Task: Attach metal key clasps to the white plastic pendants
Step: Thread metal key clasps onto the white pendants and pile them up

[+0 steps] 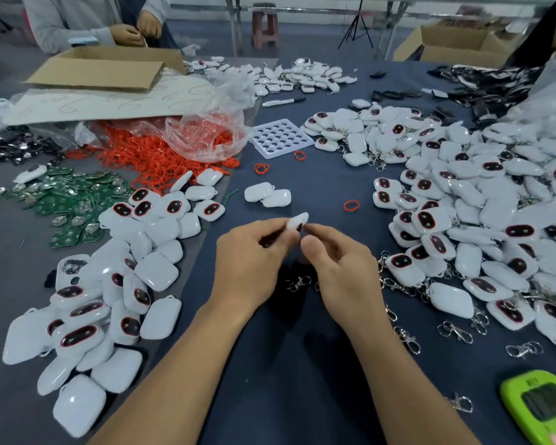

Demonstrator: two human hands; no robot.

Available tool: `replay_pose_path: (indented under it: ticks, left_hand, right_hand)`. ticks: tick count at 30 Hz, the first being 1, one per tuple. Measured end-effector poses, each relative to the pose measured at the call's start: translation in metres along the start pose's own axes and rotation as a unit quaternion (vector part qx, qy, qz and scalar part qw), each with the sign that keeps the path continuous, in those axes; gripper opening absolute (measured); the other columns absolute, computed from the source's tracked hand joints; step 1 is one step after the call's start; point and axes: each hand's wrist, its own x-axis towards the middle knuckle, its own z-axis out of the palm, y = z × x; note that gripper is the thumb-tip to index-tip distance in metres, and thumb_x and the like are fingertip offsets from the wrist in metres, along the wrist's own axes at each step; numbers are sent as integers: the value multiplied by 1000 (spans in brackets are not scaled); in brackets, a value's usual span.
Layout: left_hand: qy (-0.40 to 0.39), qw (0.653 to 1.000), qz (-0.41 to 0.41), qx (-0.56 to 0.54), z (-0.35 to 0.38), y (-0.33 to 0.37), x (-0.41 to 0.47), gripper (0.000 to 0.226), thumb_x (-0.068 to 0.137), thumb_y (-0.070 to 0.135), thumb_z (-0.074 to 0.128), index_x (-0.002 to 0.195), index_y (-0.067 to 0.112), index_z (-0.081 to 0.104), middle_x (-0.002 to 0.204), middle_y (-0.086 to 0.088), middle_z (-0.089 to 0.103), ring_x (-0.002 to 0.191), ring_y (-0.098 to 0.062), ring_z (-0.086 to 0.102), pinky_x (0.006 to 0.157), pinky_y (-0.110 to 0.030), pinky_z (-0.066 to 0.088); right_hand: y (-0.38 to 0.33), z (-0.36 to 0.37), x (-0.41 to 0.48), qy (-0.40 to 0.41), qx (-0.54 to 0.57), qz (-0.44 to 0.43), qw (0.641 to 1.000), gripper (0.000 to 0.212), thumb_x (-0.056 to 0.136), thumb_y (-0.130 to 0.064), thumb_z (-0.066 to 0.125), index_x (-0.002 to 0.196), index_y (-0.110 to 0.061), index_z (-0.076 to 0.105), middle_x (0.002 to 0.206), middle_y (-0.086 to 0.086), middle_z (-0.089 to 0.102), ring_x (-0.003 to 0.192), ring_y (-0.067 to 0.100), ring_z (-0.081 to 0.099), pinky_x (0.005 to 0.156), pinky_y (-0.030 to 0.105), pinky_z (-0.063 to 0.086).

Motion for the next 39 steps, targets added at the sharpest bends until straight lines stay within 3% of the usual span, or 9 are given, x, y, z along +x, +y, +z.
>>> replay_pose_path:
  ticks: [5,8,14,18,24,28,33,37,39]
  left_hand:
    - [-65,993,88,44,1,3,-23,27,83,12,76,93,37,80,91,26,74,85,1,69,76,-12,51]
    - [-1,994,43,96,-5,2,-23,25,82,15,71,87,38,79,85,25,70,82,4,64,76,-11,47]
    - [-153,973,10,175,-14,0,-31,20,79,35,71,96,45,74,101,23,61,102,-1,56,89,-30,49]
    - [-133,978,-10,160,-11,2,-28,15,79,29,80,84,43,76,94,19,64,93,-3,60,83,-32,52]
    - [-98,986,-48,126,-12,-1,-25,19,76,31,85,75,46,73,71,17,65,67,-3,59,57,-13,43]
    - [-81,989,-51,111,-11,-2,-22,18,81,29,81,77,45,74,67,15,65,61,-3,59,55,-12,42]
    - [-62,991,-46,112,-9,-4,-23,26,87,22,76,93,48,75,76,23,69,79,-1,65,68,-13,48]
    - [-38,996,-39,77,-8,-1,-22,33,84,17,77,97,48,74,76,28,70,78,5,65,70,-3,42]
    - [-22,999,-45,21,-9,1,-22,35,82,14,79,90,48,73,74,25,72,70,5,67,65,-2,43]
  right_hand:
    - [-3,-2,0,11,58,-15,998,16,92,-45,67,93,-35,79,86,-11,79,80,6,74,75,24,56]
    - [0,-5,1,57,106,-6,993,21,97,-26,60,88,-30,78,81,-3,77,65,12,73,62,21,55]
    - [2,-12,6,70,168,31,983,27,105,-13,53,92,-17,76,87,8,78,60,14,69,59,20,52]
    - [1,-12,5,45,154,29,987,28,104,-12,55,89,-19,77,81,4,76,58,14,67,60,21,52]
    - [-5,-10,2,43,152,26,987,14,84,-29,68,80,-17,73,78,7,75,64,18,72,68,35,53]
    - [-4,-11,0,32,138,5,990,20,64,-29,66,76,-18,54,85,3,78,81,42,71,71,41,54]
    - [1,-11,2,24,119,-4,993,24,65,-9,59,73,-27,45,78,-3,74,59,14,45,51,27,39]
    - [0,-7,-3,6,40,-52,998,21,67,-11,58,72,-20,40,68,13,54,57,13,36,51,29,35]
    - [1,-3,-8,6,-13,-77,997,23,67,-18,61,70,-21,39,61,2,46,55,8,34,51,23,33]
